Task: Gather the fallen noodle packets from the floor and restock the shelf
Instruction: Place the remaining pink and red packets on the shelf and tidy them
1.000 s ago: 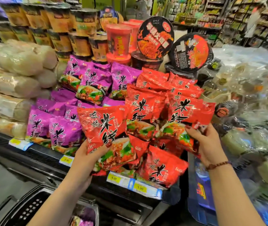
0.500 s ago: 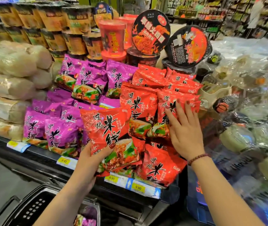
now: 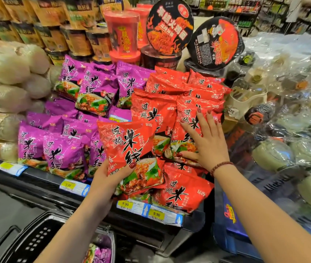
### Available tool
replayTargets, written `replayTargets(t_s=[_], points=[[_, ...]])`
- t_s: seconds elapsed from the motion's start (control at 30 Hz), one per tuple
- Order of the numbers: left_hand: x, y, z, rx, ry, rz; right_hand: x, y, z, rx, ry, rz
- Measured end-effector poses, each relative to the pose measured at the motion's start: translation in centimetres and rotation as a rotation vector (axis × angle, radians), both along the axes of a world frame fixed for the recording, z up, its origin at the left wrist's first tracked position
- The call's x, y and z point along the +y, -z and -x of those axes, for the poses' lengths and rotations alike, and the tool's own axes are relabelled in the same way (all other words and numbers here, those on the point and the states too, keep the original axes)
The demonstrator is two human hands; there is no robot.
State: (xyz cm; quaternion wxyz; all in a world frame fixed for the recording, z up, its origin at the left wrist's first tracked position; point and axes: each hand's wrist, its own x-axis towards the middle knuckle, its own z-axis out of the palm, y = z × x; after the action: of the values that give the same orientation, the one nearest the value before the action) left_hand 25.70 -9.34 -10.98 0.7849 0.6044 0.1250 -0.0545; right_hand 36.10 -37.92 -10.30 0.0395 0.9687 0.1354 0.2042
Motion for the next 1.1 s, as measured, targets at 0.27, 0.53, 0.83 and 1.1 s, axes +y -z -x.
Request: replayTargets(t_s=[0.27, 0.53, 0.83, 1.1], points=[[0.0, -1.1, 0.0, -0.036, 0.072, -0.034, 0.0, -0.9, 0.7, 0.118, -0.015, -0.004], [-1.9, -2.0, -1.4, -0.100, 0.220, -0.035, -0.3, -1.6, 1.8, 0.204, -0.162, -0.379], [-8.3, -4.0, -6.2, -0.254, 0.203, -0.014, -1.8, -1.9, 0.3, 0.211, -0.300, -0.518], [-7.1, -3.3, -7.5, -0.157, 0.117, -0.029, -1.0, -1.8, 0.9, 0.211, -0.231, -0.559]])
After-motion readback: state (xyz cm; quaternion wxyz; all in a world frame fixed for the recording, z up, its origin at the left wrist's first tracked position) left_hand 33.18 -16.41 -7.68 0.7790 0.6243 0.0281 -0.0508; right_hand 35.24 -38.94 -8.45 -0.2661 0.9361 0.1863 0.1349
